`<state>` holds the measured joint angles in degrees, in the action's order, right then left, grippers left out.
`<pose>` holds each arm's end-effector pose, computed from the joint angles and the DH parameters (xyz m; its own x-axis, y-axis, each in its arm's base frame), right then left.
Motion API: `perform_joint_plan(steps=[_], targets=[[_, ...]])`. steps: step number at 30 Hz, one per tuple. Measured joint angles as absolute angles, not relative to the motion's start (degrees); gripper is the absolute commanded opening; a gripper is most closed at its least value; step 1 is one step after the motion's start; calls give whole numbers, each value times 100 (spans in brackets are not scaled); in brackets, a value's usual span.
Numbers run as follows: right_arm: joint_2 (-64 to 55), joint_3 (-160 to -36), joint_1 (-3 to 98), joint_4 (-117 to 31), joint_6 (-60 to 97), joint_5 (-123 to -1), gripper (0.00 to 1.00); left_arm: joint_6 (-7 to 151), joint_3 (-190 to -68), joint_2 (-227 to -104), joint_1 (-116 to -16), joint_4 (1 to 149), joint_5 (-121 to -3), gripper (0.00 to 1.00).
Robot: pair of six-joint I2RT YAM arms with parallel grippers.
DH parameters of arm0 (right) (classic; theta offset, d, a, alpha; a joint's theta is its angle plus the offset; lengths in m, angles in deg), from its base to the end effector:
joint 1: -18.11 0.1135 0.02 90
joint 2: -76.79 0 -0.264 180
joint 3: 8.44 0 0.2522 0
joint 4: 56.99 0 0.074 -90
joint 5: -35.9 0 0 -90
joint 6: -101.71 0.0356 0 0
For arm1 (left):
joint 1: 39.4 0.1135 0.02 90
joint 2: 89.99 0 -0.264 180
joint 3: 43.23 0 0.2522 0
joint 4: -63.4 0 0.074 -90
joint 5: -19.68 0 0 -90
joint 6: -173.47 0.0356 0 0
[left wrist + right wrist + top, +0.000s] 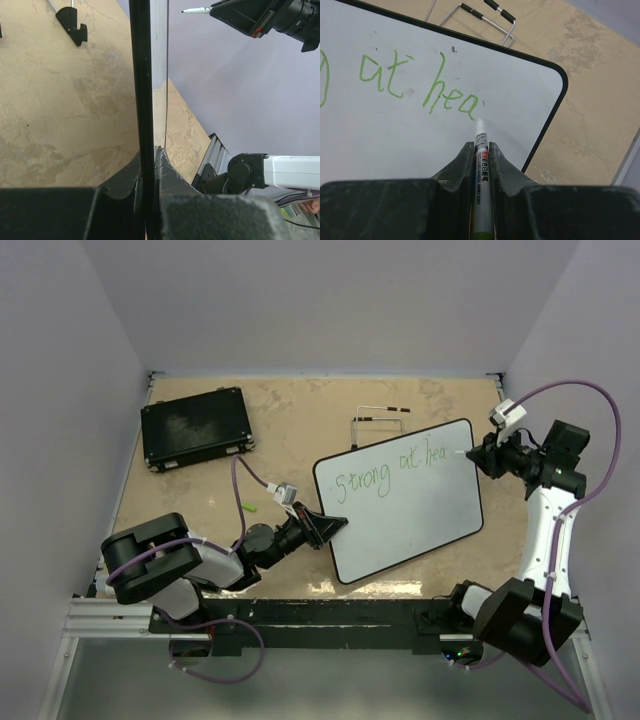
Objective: Write a sentence on the whiteboard
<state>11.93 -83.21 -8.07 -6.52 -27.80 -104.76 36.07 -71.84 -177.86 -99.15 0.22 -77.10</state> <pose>0.2182 -0.0766 0.3331 -0.2927 -0.3055 -0.9061 -0.5623 0.8214 -0.0954 0.1287 -0.2123 0.1680 -0.5644 -0.4831 -0.6694 0.5658 0.3640 -0.7398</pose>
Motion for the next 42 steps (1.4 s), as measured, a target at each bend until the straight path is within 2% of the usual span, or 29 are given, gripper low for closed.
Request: perform_joint_plan(steps=[42], targets=[[398, -8321, -857, -1341, -2336, -11064, 0, 3603, -7186, -17891, -9867, -50, -7599, 0]])
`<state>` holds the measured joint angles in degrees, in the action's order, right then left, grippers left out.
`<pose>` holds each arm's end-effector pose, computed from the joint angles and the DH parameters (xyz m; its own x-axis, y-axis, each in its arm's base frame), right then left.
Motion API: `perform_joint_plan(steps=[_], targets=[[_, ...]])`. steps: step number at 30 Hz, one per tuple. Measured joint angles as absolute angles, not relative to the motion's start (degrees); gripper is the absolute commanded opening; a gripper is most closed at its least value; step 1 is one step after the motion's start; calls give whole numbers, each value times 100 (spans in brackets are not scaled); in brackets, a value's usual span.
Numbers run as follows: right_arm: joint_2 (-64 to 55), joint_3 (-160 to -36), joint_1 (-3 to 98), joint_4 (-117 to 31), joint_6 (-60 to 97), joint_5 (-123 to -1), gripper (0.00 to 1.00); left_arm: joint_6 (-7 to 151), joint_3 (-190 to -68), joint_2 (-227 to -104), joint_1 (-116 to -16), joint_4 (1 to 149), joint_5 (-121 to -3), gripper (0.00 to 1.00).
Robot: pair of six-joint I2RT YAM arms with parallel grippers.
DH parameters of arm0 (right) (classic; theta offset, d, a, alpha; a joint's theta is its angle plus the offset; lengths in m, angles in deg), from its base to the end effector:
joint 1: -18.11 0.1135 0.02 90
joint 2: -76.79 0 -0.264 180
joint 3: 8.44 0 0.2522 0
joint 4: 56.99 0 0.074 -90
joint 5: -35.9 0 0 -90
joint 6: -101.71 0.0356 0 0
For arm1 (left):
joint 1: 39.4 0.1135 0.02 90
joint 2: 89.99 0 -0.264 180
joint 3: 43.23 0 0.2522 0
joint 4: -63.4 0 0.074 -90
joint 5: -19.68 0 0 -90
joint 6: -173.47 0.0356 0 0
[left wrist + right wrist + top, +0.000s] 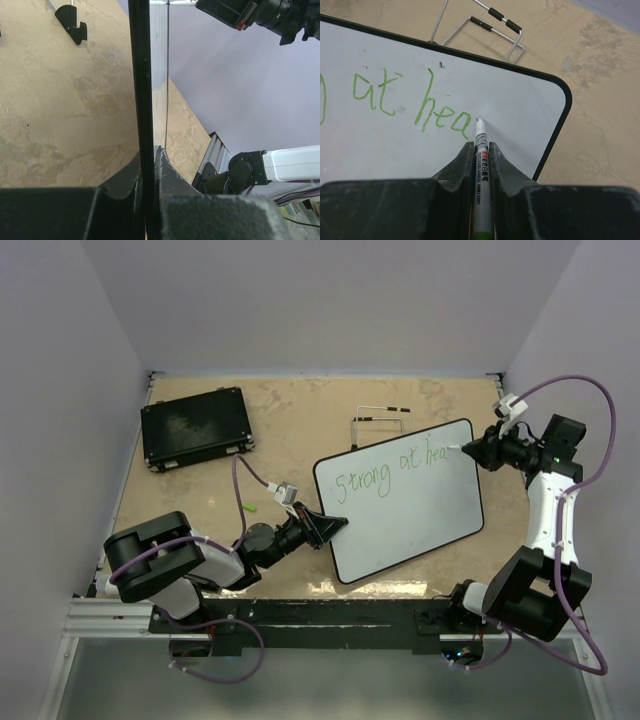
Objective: Write a sentence on the whiteboard
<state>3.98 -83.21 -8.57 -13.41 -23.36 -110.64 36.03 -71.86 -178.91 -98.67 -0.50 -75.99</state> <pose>0.2492 -0.0920 0.3121 -0.3078 -0.1999 -0.9302 -0.5945 0.8038 0.0240 0.1304 -0.2124 0.1653 -0.5712 -0.4736 -0.6704 0.5682 0.3614 -0.7393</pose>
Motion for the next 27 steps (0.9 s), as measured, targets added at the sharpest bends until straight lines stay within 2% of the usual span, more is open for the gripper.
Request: perform_joint_plan(steps=[27], targets=[[422, -8171, -859, -657, -3123, -10893, 0, 3457, -7186, -17937, -9865, -50, -7645, 0]])
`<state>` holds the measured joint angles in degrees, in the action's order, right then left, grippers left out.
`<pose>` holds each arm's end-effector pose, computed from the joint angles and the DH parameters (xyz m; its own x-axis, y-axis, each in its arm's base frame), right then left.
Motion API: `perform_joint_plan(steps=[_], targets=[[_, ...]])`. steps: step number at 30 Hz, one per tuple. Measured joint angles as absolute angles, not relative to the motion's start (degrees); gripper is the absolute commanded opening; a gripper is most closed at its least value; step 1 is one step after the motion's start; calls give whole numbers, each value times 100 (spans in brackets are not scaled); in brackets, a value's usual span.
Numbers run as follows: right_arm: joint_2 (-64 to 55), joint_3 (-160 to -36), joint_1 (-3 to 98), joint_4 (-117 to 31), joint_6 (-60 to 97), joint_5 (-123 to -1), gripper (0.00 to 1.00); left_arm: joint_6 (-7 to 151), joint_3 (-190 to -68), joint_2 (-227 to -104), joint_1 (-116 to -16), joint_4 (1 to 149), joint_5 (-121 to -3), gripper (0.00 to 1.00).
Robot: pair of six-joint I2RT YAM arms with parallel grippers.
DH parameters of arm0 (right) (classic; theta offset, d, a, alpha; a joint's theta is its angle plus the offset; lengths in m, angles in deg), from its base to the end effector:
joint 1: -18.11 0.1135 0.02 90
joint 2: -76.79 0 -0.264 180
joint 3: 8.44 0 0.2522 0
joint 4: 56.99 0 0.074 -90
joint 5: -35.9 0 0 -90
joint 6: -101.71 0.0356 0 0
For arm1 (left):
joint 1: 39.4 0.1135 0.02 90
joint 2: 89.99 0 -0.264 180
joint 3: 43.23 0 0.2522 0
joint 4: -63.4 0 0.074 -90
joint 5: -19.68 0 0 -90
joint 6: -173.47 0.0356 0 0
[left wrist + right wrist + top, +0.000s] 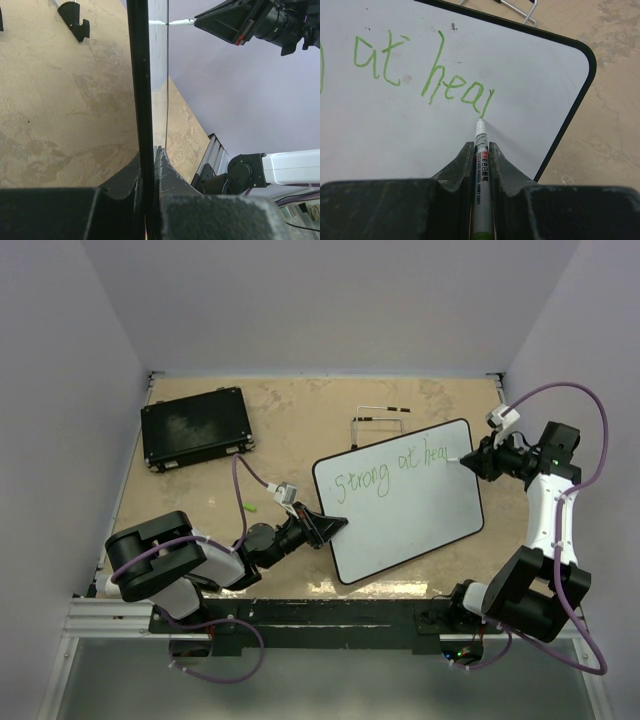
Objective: Write a sentence on the whiteboard
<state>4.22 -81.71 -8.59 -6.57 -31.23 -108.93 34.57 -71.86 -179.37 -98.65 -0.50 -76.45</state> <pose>0.2402 -0.0882 0.2964 -0.3536 -0.2614 -0.8981 -0.6205 0.7841 0.0161 0.1309 -0.2126 0.1635 -0.5844 -0.4832 -0.6520 0.5471 0.3588 -0.7563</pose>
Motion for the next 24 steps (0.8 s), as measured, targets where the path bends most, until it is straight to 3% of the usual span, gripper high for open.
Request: perform_joint_plan(steps=[24], targets=[[343, -8345, -859, -1452, -2240, -10884, 0, 3502, -7232, -18014, -9865, -96, -7592, 0]])
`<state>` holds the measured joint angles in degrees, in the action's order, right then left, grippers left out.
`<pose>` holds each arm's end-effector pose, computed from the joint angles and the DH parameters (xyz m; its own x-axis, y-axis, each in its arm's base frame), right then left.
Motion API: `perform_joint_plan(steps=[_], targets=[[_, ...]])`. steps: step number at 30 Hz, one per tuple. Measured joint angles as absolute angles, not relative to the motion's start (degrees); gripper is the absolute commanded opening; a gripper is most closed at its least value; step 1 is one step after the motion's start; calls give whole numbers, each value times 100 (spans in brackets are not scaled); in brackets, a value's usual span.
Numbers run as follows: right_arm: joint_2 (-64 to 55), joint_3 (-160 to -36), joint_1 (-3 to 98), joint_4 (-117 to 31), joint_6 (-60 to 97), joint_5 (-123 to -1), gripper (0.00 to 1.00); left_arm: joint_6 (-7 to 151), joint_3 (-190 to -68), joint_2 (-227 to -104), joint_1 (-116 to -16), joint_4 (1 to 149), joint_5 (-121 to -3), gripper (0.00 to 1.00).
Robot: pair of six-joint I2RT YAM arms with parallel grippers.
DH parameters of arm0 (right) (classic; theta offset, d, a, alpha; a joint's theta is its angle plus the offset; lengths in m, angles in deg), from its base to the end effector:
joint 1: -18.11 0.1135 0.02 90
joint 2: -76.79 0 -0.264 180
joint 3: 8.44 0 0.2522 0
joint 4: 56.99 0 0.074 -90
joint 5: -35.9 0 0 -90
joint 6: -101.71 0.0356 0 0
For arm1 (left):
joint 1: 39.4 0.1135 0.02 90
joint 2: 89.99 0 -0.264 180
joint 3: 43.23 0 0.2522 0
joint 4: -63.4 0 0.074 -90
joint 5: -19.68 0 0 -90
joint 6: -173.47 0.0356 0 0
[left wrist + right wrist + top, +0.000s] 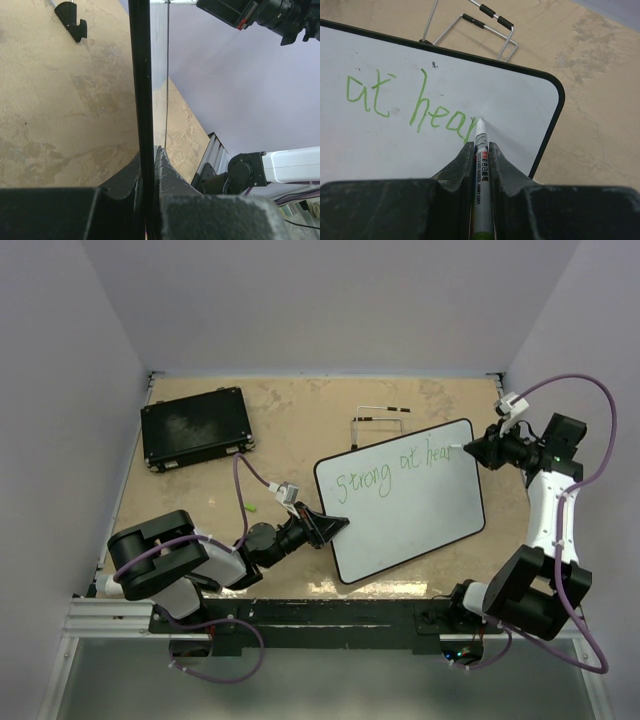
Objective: Write a sentence on the whiteboard
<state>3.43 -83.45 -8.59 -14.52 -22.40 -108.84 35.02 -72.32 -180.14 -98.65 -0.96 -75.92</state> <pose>0.2525 -0.0945 0.3119 -0.3194 -0.2017 -0.9259 -0.5698 0.8216 0.0176 0.1318 -0.2148 0.1631 -0.5833 -0.4763 -0.6580 0.5563 0.3560 -0.7509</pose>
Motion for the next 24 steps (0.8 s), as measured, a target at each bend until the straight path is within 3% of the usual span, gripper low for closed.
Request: perform_joint_plan(steps=[12, 24], targets=[[1202, -8564, -859, -1242, -2255, -10911, 0, 3505, -7230, -18009, -9865, -96, -7594, 0], [1196, -8551, -888, -989, -2398, -10913, 0, 3507, -7219, -17996, -9856, -96, -7579, 0]])
